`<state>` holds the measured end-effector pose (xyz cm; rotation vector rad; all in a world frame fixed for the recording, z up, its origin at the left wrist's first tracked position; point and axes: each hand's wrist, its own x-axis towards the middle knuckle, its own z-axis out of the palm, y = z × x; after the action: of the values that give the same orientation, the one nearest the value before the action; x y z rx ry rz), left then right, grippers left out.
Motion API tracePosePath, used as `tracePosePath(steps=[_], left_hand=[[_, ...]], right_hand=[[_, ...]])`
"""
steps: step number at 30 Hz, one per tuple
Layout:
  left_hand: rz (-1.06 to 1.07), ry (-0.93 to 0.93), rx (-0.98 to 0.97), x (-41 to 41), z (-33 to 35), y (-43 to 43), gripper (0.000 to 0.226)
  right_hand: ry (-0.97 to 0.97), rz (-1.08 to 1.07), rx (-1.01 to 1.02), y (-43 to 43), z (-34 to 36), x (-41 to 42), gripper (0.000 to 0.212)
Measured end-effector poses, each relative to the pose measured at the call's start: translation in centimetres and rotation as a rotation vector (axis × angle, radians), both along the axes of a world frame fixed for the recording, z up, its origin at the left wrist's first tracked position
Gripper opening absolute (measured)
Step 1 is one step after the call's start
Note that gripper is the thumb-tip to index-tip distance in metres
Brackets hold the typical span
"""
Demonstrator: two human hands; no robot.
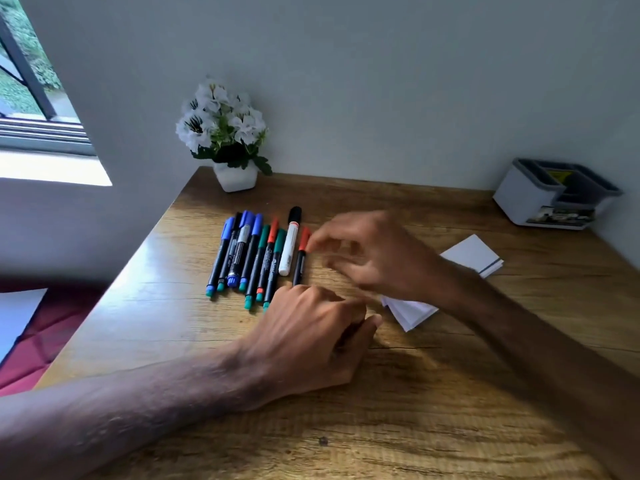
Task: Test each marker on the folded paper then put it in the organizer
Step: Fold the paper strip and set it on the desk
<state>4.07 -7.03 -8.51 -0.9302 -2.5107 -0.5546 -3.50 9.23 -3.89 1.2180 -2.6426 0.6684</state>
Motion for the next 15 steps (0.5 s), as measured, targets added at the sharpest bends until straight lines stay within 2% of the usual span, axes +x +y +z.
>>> tracePosePath(steps=[3,11,15], left_hand=[[-0.012,-0.017,-0.001,0.0,-0.2,0.0,0.047],[-0.010,-0.004,-0.009,-0.1,-0.4,0.0,0.049],[0.011,0.027,0.013,-0.3,-0.2,-0.1,0.047]], right_hand=[[-0.098,0.001,0.147,-1.9,-0.3,-1.3,0.039],[-0.158,-0.066,0.352,-1.7,0.3,-2.8,0.034],[-0.120,-0.083,0.421,-0.7,0.6,-2.8,0.030]])
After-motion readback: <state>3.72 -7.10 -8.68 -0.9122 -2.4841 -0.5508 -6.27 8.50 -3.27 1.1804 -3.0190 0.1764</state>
